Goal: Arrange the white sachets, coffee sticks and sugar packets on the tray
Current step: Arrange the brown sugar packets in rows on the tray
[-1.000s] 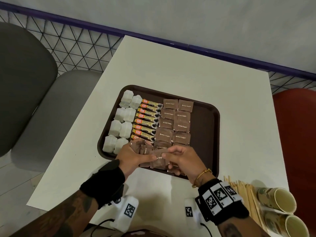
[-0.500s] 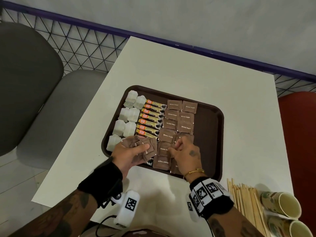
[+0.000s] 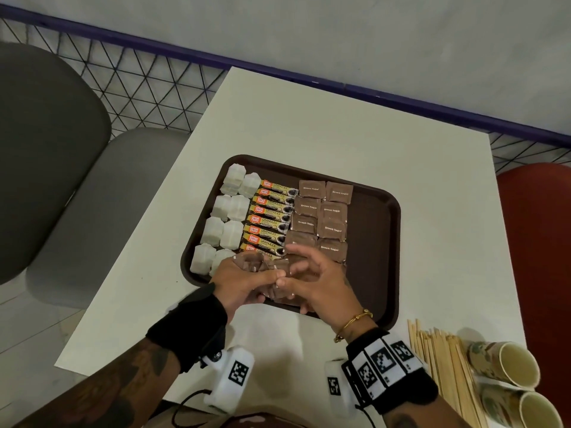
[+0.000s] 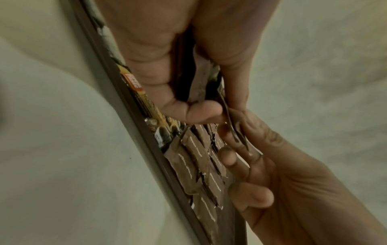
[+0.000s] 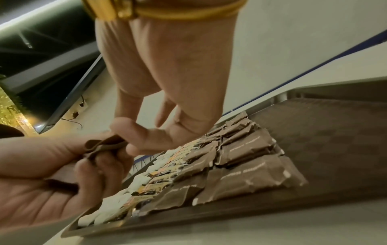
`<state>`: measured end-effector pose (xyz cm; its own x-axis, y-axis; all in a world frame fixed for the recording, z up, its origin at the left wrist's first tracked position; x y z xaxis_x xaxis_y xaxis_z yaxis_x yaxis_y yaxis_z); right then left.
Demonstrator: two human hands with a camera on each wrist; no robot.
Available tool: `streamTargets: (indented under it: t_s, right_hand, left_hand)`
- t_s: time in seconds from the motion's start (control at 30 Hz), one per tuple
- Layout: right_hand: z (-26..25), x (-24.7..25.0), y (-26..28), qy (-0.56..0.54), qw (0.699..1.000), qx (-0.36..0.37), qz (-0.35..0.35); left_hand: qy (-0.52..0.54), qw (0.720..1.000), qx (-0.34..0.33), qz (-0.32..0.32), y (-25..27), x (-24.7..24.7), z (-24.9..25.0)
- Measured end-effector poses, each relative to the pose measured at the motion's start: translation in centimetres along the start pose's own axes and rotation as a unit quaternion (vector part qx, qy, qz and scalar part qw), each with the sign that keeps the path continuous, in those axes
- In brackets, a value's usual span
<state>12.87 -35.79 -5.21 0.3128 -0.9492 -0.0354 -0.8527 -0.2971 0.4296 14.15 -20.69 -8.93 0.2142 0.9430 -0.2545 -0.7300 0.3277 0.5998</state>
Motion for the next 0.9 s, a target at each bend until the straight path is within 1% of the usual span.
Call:
streamTargets:
  t_s: [0.07,0.13,0.2,0.3,0.43,0.57,0.63,0.73,0.77,0.83,0.9]
  right_hand:
    - [0.0,-0.6,0.0,0.010,0.999,-0.006,-0.042]
    - [-0.1,-0.8,-0.1,0.000,0.999,-0.016,-0.052]
    - [0.1,-0.3,0.1,-0.051,0.998,-0.023,-0.019]
    - [0.8,0.3,0.3,-0.143,0.989,-0.024,0.025]
    - [1.5,0.1,0.5,-0.177,0.983,-0.033,0.037]
    - [1.7,0.3,0.7,-0.145,0.988,-0.052,0.016]
    - [1.8,0.5,0.8,-0.123,0.991,-0.060,0.007]
    - [2.2,1.5,0.8,-0.088,0.993,-0.070,0.025]
    - [2.3,1.7,0.7,-0.067,0.995,-0.075,0.024]
    - [3.0,1.7,0.7,-0.038,0.994,-0.098,0.000]
    - [3.9,1.7,0.9,-0.032,0.992,-0.124,-0.018]
  left_hand:
    - [-0.011,0.999,0.022,-0.020,-0.1,0.0,-0.4]
    - [-0.012,0.999,0.024,-0.038,0.1,-0.2,-0.2]
    - [0.000,0.998,0.016,-0.056,0.3,-0.6,0.2]
    - [-0.009,0.997,-0.005,-0.078,0.6,-1.3,0.7]
    - [-0.022,0.997,-0.037,-0.069,0.5,-1.6,1.4]
    - [0.002,0.999,-0.021,-0.043,0.4,-1.1,1.0]
    - [-0.027,0.998,-0.012,-0.057,0.4,-1.2,1.0]
    - [-0.096,0.992,-0.014,-0.077,0.3,-1.6,1.5]
    - [-0.113,0.991,-0.014,-0.075,0.3,-1.5,1.6]
    - [-0.133,0.989,-0.014,-0.068,0.2,-1.2,1.7]
    - [-0.122,0.991,-0.016,-0.050,0.2,-0.7,1.5]
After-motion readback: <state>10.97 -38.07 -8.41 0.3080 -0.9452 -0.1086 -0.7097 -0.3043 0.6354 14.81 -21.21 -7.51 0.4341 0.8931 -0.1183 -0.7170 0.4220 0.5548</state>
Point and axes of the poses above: each hand's wrist, its own y-axis away from the middle knuckle, its own x-axis out of the back of the hand, z = x × y, the point moved 10 cm from there along -y, towards the middle knuckle, and after that the axes turned 12 degrees about -z, right-handed, at the moved point
